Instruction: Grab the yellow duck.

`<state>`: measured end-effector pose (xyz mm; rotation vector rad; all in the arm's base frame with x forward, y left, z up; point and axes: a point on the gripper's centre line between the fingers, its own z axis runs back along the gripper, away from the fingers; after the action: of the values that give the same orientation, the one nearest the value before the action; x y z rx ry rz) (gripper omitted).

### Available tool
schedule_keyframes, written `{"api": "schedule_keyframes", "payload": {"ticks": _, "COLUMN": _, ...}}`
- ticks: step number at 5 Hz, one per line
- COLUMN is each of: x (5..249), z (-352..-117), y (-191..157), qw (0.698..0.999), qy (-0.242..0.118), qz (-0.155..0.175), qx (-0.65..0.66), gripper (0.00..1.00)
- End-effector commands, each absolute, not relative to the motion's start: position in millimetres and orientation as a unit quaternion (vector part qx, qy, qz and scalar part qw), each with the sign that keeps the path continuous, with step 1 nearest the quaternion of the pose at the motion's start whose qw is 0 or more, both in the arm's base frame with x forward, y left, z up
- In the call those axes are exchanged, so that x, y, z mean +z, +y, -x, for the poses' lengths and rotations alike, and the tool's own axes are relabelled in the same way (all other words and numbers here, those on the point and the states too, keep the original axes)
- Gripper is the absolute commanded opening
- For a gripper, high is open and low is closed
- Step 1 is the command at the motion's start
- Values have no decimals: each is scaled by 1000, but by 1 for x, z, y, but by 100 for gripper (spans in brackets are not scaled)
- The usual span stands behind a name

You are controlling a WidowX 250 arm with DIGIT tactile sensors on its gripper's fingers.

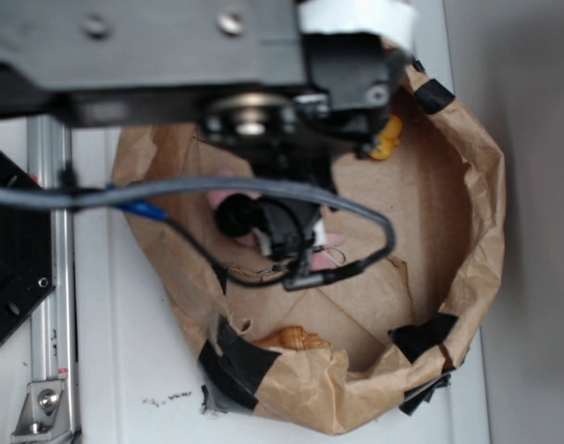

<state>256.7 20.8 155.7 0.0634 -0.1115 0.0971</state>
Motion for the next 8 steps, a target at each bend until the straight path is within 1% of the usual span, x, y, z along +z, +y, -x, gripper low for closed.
{"api": "schedule_keyframes", "payload": {"ticks": 1, "x": 119, "z": -304, "y": 24, "qw": 995, "qy": -55, "qz": -72, "qx": -48, "gripper": 100}}
{"api": "schedule_keyframes", "payload": {"ticks": 2, "x": 129, "z": -285, "y": 19, "qw": 995, "qy": -51, "qz": -84, "qx": 15, "gripper": 100}}
{"api": "schedule_keyframes", "payload": {"ticks": 6, "x": 129, "z": -285, "y": 19, "qw": 995, "qy": -51, "qz": -84, "qx": 15, "gripper": 100}}
{"api": "schedule_keyframes", "payload": {"ticks": 7, "x": 110, "z": -281, "y": 17, "qw": 990, "qy": -105, "qz": -78, "qx": 53, "gripper": 100}}
{"api": "schedule_keyframes", "payload": {"ticks": 8, "x": 93, "z": -287, "y": 21, "qw": 986, "qy": -147, "qz": -56, "qx": 53, "gripper": 100}}
